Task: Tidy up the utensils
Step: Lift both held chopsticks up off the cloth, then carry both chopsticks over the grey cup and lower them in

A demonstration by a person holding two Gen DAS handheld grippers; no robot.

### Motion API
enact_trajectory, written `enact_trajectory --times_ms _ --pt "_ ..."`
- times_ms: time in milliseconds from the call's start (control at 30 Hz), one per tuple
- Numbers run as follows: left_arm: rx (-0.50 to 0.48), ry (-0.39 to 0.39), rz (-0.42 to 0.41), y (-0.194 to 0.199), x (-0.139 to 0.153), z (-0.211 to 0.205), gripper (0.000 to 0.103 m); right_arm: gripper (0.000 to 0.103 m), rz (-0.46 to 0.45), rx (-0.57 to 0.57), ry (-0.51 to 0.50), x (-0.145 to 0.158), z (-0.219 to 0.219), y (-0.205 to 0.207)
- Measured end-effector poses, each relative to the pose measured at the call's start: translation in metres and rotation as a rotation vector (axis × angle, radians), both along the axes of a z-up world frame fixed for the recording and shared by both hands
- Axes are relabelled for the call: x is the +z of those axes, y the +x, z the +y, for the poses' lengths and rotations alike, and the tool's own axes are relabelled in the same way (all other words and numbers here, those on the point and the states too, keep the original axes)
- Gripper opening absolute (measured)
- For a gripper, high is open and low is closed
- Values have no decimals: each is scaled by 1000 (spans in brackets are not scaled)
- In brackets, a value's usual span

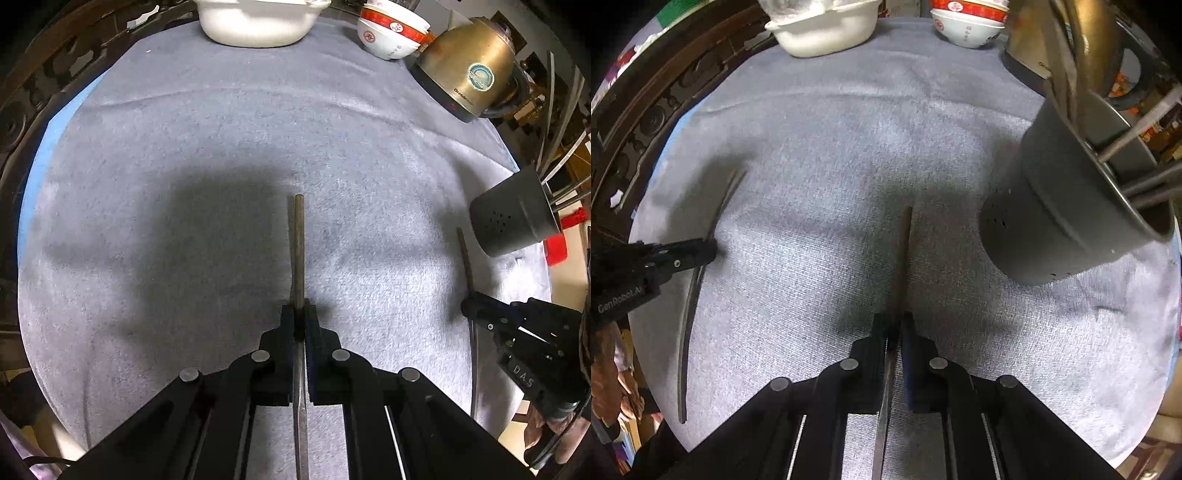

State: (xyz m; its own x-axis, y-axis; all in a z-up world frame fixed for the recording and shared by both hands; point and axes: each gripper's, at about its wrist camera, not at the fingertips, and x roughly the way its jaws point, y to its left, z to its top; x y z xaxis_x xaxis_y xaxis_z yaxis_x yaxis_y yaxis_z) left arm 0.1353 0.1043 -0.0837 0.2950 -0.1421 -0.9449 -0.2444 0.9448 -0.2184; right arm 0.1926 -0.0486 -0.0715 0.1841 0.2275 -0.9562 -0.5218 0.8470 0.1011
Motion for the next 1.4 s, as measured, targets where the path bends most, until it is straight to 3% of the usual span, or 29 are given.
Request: enact_trajectory --times_ms 133,233,367,600,800,933,1100,1267,1400 --pt "-29 6 19 -4 2 -3 5 7 49 3 43 0 -11 0" --pt "-83 54 52 1 5 -13 5 9 103 39 8 -1 -9 6" --pt "-121 50 111 11 5 -13 5 9 152 69 -46 -2 -3 15" --pt "-144 16 192 30 1 -4 5 9 171 116 -121 -1 10 24" --pt "-109 -9 153 17 5 2 5 7 129 89 -76 4 9 14" --pt "-70 -22 29 -8 25 6 5 6 64 13 94 25 -17 -10" --pt "-31 -18 -183 -43 66 3 5 6 -92 -135 328 68 -65 -36" --pt "11 61 -451 -62 104 -11 5 6 -381 -366 523 104 -128 -68" --pt "31 126 -607 -60 116 -25 5 6 -559 -473 545 112 -150 -84"
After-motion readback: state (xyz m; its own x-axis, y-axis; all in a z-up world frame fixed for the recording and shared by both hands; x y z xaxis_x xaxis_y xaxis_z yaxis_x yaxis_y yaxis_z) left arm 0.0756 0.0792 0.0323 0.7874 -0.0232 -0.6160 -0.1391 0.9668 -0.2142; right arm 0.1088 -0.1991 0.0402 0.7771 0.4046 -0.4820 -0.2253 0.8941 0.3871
